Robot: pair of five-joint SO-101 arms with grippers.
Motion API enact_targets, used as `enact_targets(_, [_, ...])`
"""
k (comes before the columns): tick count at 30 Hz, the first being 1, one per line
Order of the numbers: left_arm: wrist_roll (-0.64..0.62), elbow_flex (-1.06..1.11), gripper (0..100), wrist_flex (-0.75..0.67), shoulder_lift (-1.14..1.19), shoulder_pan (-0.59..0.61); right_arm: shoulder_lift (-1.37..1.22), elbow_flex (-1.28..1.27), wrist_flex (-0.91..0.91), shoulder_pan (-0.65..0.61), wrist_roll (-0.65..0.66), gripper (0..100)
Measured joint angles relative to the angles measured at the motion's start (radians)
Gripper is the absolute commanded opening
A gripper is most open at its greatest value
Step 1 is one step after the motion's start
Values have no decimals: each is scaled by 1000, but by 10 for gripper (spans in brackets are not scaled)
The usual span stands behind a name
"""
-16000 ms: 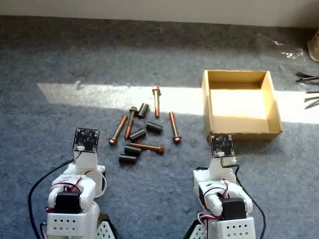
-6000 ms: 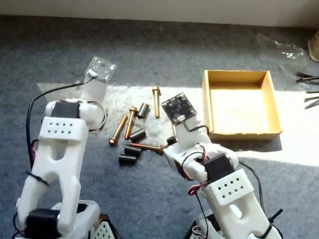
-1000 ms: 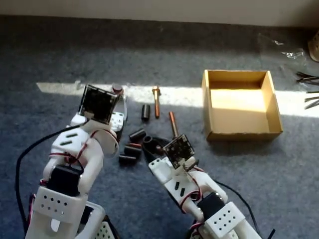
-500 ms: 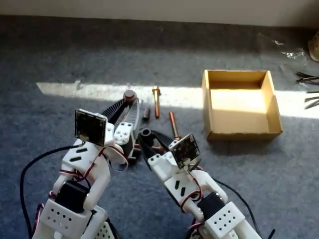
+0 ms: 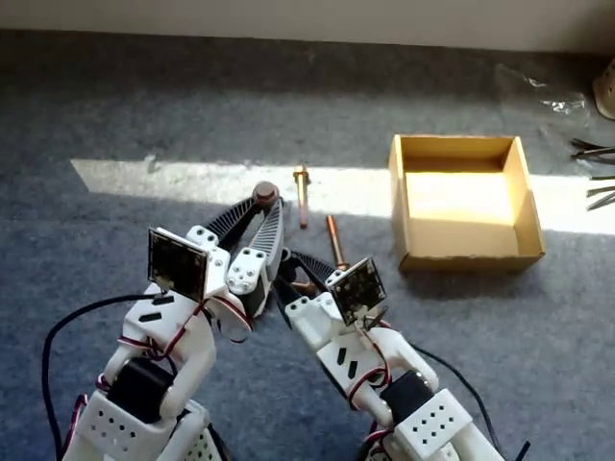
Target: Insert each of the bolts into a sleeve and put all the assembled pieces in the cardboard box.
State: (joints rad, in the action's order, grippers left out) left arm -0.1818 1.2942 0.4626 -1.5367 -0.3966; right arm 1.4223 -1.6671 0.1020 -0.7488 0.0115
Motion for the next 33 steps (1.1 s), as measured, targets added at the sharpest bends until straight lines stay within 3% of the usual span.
enact_targets(26, [2, -12, 4, 75, 0, -41, 0, 0, -55, 26, 2, 3])
enact_targets(33, [-2, -12, 4, 75, 0, -41, 0, 0, -55, 2, 61, 3])
